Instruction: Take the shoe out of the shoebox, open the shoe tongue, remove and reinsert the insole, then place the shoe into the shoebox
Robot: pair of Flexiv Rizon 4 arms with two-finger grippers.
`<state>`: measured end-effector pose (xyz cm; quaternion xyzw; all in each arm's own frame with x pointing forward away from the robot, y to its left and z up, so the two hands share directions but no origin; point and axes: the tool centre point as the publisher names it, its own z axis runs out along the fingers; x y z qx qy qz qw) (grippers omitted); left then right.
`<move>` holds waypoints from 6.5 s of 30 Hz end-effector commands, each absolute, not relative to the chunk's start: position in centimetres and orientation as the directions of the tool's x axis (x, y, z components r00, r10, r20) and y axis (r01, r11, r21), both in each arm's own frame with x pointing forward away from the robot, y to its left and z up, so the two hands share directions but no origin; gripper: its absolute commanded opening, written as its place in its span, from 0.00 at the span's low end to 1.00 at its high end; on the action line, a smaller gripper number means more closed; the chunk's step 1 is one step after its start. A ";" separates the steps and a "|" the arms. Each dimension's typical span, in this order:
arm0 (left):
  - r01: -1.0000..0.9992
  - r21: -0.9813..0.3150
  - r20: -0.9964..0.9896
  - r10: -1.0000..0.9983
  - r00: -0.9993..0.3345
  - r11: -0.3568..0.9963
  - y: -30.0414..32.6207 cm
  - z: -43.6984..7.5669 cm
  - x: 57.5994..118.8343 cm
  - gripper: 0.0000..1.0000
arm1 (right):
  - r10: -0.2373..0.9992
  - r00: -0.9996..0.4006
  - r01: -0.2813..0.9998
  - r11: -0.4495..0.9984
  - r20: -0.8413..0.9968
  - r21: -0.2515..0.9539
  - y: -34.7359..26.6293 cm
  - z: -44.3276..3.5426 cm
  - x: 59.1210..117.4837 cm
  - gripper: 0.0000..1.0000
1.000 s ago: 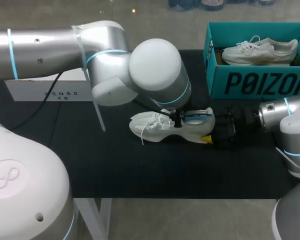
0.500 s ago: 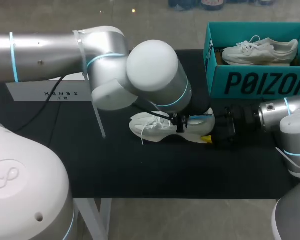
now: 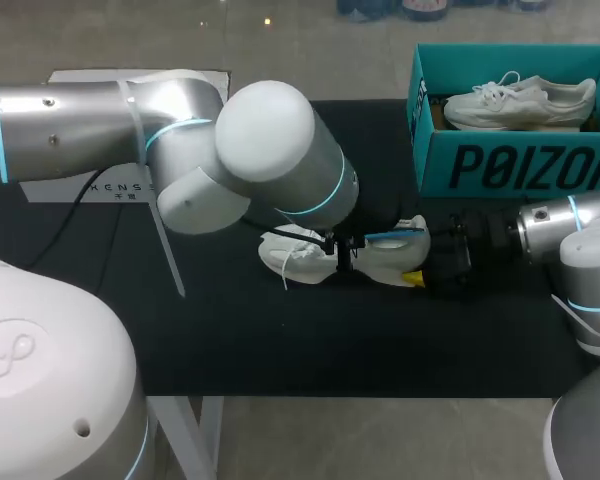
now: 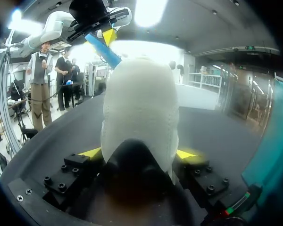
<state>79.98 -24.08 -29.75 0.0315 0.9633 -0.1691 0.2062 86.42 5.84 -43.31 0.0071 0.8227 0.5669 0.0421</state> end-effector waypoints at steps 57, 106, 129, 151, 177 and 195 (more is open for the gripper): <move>0.155 -0.377 -0.408 -0.014 -0.913 0.913 -29.3 -28.3 83.3 0.00 | 0.060 -0.996 -0.035 0.358 -0.060 0.933 6.0 -43.7 86.5 0.00; 0.334 -0.677 -0.381 0.077 -0.922 0.656 -29.5 -13.0 82.4 0.00 | 0.060 -0.996 -0.035 0.358 -0.060 0.933 6.0 -43.7 86.5 0.00; 0.172 -0.983 -0.126 0.442 -0.888 0.067 -32.0 -2.8 78.4 0.00 | 0.060 -0.996 -0.035 0.358 -0.060 0.933 6.0 -43.7 86.5 0.00; -0.038 -0.999 0.040 0.432 -0.901 0.012 -25.5 3.9 75.8 0.00 | 0.060 -0.996 -0.035 0.358 -0.060 0.933 6.0 -43.7 86.5 0.00; -0.196 -0.968 0.248 0.484 -0.839 0.157 -21.3 10.5 71.9 0.00 | 0.060 -0.996 -0.035 0.358 -0.060 0.933 6.0 -43.7 86.5 0.00; -0.179 -0.968 0.245 0.496 -0.833 0.177 -21.9 11.3 70.8 0.00 | 0.060 -0.996 -0.035 0.358 -0.060 0.933 6.0 -43.7 86.5 0.00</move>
